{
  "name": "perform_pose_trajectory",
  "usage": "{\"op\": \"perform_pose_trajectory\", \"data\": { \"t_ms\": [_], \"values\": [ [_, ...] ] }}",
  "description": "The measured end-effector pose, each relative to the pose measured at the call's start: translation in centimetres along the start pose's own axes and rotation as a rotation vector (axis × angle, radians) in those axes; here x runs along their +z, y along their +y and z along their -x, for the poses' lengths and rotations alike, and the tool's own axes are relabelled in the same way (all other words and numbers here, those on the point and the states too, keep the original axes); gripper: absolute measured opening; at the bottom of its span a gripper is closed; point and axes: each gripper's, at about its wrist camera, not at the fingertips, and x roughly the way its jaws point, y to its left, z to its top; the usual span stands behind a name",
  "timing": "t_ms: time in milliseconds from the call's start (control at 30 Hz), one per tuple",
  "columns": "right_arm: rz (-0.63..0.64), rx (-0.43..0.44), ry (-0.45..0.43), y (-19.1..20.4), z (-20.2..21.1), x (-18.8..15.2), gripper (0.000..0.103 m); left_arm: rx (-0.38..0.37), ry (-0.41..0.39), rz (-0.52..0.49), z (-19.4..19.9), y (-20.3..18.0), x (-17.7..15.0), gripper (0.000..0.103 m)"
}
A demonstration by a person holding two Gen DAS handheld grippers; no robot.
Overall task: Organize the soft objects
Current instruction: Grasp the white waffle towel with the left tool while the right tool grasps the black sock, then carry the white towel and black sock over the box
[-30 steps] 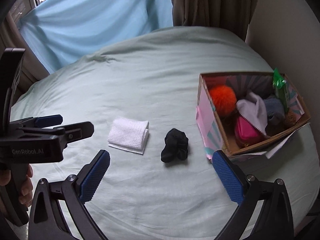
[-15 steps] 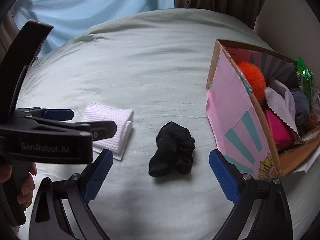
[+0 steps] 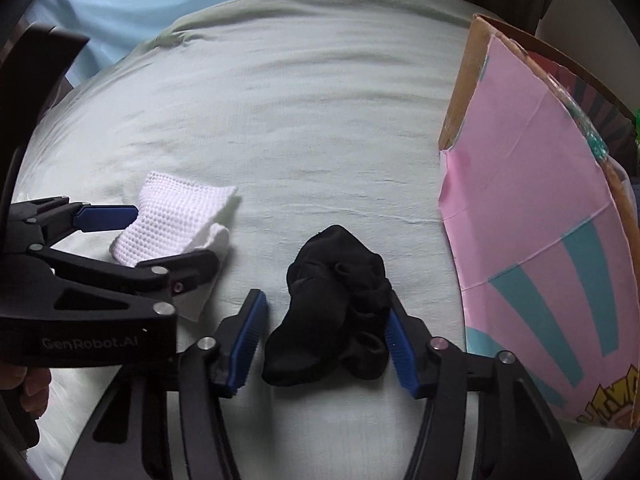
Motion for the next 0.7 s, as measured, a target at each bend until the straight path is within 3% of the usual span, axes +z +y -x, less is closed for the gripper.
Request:
{"op": "perform_pose_trajectory", "data": {
  "t_ms": [67, 200, 300, 500, 700],
  "values": [
    [0.003, -0.002, -0.002, -0.1, 0.1, 0.2, 0.037, -0.003, -0.005, 0.025, 0.3, 0.7, 0.0, 0.059],
    [0.011, -0.004, 0.003, 0.0, 0.2, 0.4, 0.03, 0.002, -0.019, 0.055, 0.9, 1.6, -0.1, 0.029],
    [0.016, 0.001, -0.007, 0.2, 0.8, 0.5, 0.027, -0.011, -0.02, 0.075, 1.5, 2.1, -0.1, 0.019],
    [0.019, 0.011, -0.043, 0.7, 2.8, 0.9, 0.027, -0.012, -0.068, 0.108, 4.6, 2.7, -0.3, 0.019],
    [0.014, 0.024, -0.103, 0.9, 7.4, 1.1, 0.027, -0.006, -0.146, 0.126, 10.5, 2.7, -1.3, 0.019]
  ]
}}
